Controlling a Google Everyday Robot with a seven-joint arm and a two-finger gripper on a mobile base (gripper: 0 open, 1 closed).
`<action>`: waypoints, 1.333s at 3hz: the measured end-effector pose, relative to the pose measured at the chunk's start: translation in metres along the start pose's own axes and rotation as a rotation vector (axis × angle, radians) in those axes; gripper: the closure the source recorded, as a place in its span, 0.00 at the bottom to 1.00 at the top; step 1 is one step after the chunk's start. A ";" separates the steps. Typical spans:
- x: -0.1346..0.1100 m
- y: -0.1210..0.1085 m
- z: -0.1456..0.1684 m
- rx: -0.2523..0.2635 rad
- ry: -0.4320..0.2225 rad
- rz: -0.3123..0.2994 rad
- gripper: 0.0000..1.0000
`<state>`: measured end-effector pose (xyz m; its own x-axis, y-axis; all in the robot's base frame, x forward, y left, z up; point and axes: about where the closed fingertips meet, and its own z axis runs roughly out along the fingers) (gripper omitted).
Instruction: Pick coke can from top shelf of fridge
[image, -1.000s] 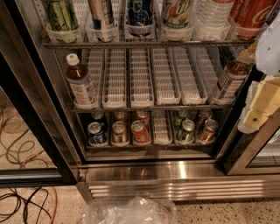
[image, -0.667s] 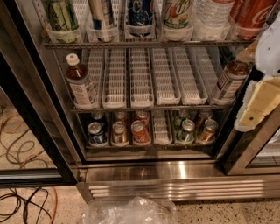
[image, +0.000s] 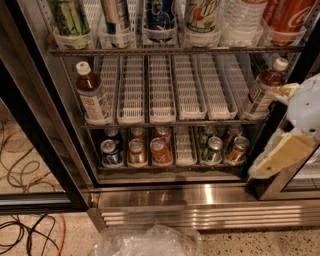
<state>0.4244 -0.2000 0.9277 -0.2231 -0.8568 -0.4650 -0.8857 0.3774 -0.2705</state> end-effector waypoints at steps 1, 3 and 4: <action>-0.004 0.006 0.022 0.050 -0.163 0.061 0.00; -0.047 -0.032 0.012 0.250 -0.405 0.062 0.00; -0.047 -0.032 0.012 0.250 -0.405 0.062 0.00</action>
Offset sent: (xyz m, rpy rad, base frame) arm 0.0969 0.0220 0.0664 0.5288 -0.6690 -0.1874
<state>0.4680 -0.1680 0.9483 -0.0523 -0.6427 -0.7644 -0.7396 0.5392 -0.4027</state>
